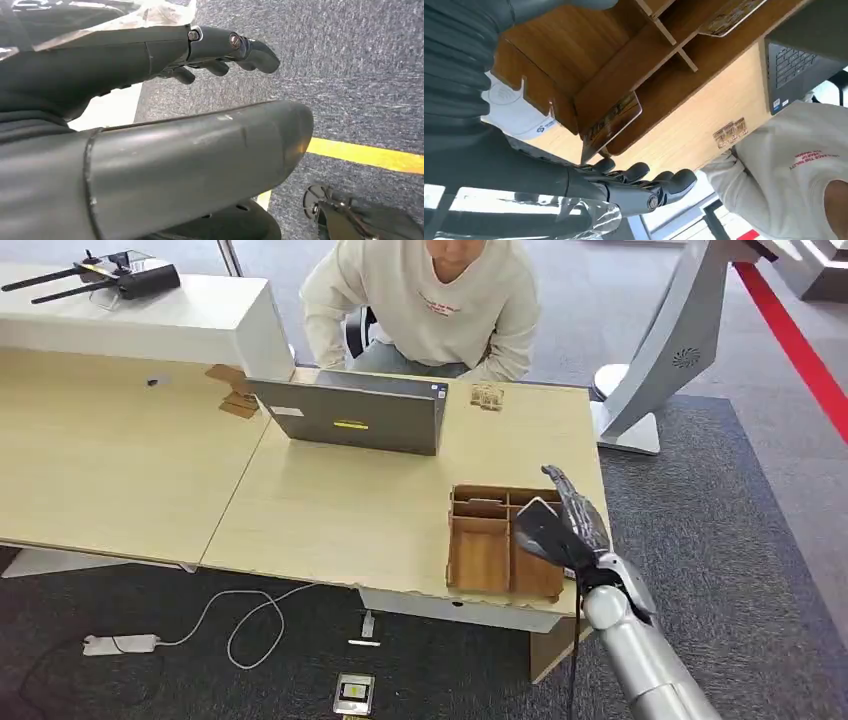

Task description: Pass the card to the sensor for recognition and then transmit it.

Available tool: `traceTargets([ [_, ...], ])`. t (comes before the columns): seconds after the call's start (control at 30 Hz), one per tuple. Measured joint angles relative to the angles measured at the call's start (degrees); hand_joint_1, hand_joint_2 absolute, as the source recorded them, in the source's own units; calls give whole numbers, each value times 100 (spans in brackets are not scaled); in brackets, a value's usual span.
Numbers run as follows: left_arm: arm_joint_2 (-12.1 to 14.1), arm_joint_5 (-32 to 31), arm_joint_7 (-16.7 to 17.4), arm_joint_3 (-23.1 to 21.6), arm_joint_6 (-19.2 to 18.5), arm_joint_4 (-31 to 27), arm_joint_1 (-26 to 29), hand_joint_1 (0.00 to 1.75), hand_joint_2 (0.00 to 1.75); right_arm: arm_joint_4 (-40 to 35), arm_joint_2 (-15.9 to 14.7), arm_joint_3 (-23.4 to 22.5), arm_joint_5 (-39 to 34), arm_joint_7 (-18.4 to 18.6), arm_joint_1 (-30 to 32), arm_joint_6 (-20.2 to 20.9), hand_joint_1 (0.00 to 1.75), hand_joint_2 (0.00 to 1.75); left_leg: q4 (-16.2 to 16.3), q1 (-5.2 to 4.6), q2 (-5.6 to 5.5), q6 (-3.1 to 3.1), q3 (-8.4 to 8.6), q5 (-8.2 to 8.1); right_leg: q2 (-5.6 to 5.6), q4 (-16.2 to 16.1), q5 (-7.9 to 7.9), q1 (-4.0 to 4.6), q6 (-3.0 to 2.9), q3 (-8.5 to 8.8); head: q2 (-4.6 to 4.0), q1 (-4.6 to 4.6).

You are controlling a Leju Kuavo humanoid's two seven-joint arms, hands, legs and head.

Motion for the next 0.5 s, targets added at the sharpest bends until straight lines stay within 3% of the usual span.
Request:
traceTargets([
  [0.5,-2,-22,122,0,17,0,0,0,0,324,-289,-44,-271,-153,-328,-98,0,175,2,-1,0,0,0,0,0,-1,1,-1,0,-1,0,0],
])
